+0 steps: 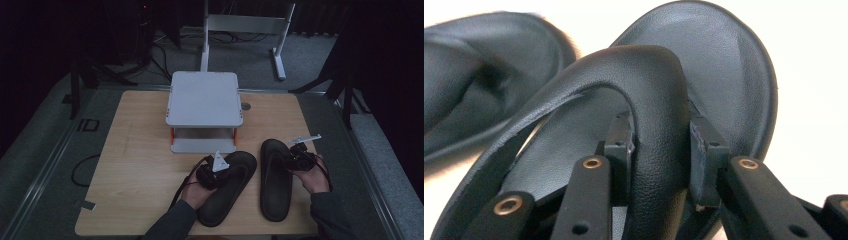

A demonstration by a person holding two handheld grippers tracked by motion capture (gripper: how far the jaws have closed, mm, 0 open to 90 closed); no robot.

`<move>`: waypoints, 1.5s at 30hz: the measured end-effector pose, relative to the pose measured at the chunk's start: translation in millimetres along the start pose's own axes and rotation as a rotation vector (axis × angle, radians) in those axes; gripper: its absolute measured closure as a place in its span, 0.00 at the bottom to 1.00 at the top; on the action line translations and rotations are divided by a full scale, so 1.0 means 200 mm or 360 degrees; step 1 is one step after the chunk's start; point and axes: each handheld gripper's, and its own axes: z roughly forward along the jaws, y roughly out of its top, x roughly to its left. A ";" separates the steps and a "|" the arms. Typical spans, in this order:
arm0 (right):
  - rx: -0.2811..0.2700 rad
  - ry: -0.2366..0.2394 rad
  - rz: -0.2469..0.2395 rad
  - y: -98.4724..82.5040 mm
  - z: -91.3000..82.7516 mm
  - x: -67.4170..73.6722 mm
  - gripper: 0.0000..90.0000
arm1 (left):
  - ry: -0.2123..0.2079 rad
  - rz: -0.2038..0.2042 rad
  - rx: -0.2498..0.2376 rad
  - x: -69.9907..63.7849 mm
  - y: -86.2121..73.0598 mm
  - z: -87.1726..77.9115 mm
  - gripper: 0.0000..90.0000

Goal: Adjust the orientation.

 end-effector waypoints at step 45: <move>-0.0090 0.0310 -0.0220 0.37 0.40 0.72 0.74 | 0.0453 -0.0644 -0.0139 0.21 -0.35 -0.40 0.71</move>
